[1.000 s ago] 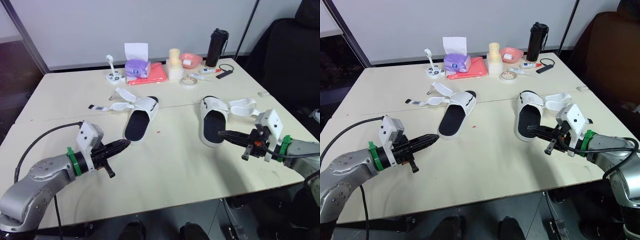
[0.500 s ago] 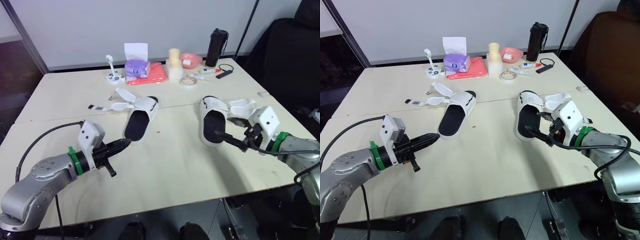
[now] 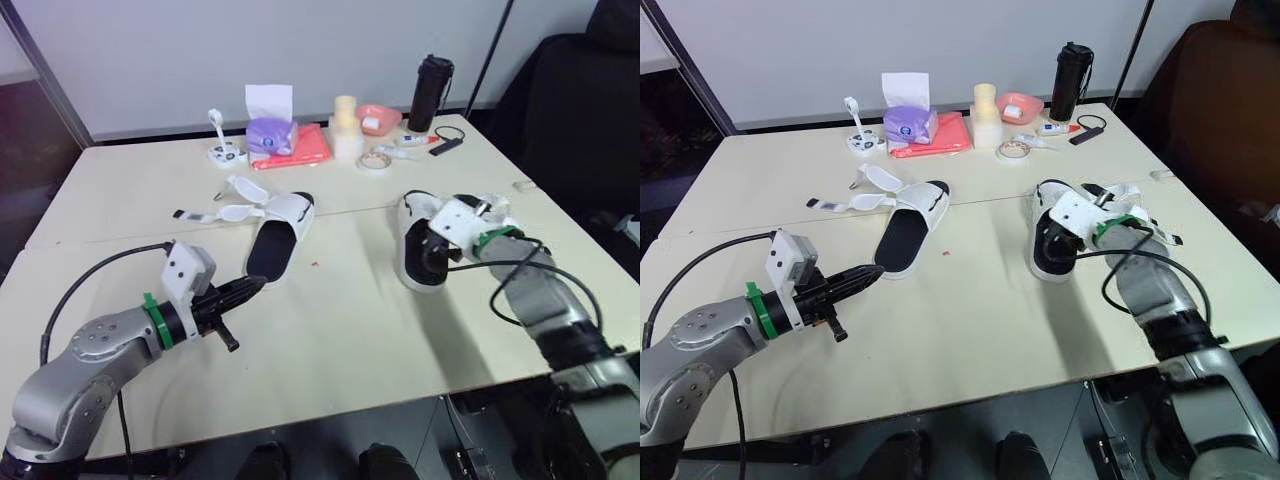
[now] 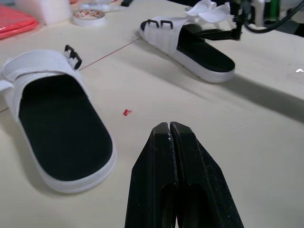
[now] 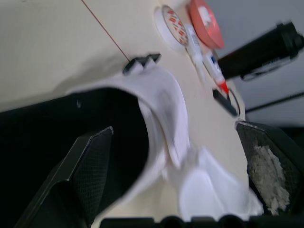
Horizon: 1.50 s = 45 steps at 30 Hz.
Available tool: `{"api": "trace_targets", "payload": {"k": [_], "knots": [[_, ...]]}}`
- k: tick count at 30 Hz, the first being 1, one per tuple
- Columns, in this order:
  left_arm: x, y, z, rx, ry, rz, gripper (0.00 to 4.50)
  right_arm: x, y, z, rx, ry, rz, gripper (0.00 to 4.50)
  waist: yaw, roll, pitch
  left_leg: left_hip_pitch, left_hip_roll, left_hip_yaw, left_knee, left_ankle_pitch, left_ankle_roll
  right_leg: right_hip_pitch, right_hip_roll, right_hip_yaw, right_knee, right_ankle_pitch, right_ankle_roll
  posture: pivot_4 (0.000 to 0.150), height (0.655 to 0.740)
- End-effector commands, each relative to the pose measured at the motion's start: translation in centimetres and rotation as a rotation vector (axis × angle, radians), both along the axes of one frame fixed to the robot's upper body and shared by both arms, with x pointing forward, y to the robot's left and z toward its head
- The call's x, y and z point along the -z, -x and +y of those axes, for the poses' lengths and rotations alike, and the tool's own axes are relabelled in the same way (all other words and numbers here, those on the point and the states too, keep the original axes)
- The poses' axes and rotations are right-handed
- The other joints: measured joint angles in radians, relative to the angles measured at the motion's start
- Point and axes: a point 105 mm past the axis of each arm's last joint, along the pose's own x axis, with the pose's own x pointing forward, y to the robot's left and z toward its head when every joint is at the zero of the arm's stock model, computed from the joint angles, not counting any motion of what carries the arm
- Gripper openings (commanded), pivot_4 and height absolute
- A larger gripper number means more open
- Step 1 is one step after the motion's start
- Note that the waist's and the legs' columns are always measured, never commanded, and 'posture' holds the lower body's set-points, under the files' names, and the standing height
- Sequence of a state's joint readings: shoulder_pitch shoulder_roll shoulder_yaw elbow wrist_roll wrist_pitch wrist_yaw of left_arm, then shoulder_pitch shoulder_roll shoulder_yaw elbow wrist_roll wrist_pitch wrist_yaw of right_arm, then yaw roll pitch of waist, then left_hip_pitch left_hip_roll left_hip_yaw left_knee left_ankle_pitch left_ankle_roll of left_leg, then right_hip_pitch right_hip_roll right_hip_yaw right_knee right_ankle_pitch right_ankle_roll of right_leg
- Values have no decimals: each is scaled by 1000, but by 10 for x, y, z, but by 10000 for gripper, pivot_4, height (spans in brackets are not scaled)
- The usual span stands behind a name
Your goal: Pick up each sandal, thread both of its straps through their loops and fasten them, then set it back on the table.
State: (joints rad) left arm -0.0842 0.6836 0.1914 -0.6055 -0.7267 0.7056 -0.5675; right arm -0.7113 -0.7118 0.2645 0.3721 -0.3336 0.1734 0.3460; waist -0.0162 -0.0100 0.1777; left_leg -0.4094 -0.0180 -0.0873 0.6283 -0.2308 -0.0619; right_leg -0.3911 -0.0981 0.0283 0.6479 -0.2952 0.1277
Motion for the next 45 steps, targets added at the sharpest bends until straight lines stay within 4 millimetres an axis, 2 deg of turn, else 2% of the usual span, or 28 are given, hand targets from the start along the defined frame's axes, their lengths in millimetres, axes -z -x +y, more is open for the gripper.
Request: {"api": "trace_targets", "payload": {"k": [1,6,13,16,23,29,32,34,37,39,43,45], "knots": [[-10,4,-2,-2,0,-63,0,-14,-14,1,10,78,-69,44394,1,0,0,0,0,0,0,0,0,0,0,0,0,0,0,1500,7400],[-9,4,-1,-17,2,-70,0,-11,-29,3,10,247,-73,44394,-2,0,0,0,0,0,0,0,0,0,0,0,0,0,0,1500,7400],[-8,5,-4,-27,5,-77,0,-5,-43,5,22,289,-60,44394,-6,0,0,0,0,0,0,0,0,0,0,0,1,0,0,1500,7400],[-8,5,-4,-34,5,-79,0,-4,-46,8,17,296,-60,36145,-6,0,0,0,0,0,0,0,0,0,0,0,1,0,0,1500,7400],[-6,5,-5,-40,6,-81,0,-6,-49,7,26,326,-78,475,-6,0,0,0,0,0,0,0,0,0,0,0,1,0,0,1500,7400],[-5,3,-7,-38,9,-83,0,-11,-48,14,-33,356,-119,475,-6,1,0,0,0,0,0,0,-1,0,0,0,1,0,0,1500,7400],[-7,0,-8,-37,12,-90,0,-28,-28,28,-203,251,-229,475,-2,1,1,0,0,0,0,0,0,-1,0,0,1,0,0,1500,7400],[-7,-1,-8,-38,16,-92,0,-41,-5,37,-328,197,-304,475,2,1,1,0,0,0,-1,0,0,-1,0,0,0,0,1,1500,7400],[-6,-3,-10,-37,23,-93,0,-45,35,51,-514,174,-350,475,0,2,1,-1,0,0,-1,0,0,-1,0,0,0,0,1,1500,7400],[-6,-4,-10,-36,27,-94,0,-46,50,56,-575,175,-357,475,-3,2,1,0,0,0,0,0,0,0,0,0,1,0,1,1500,7400],[-7,-9,-16,5,24,-96,0,-19,104,71,-863,300,-307,475,1,2,1,2,0,0,0,0,0,2,0,0,2,0,1,1500,7400],[-9,-12,-17,23,21,-98,0,-13,117,76,-965,368,-309,475,0,2,1,2,0,0,1,0,0,2,0,0,2,0,1,1500,7400]]}}
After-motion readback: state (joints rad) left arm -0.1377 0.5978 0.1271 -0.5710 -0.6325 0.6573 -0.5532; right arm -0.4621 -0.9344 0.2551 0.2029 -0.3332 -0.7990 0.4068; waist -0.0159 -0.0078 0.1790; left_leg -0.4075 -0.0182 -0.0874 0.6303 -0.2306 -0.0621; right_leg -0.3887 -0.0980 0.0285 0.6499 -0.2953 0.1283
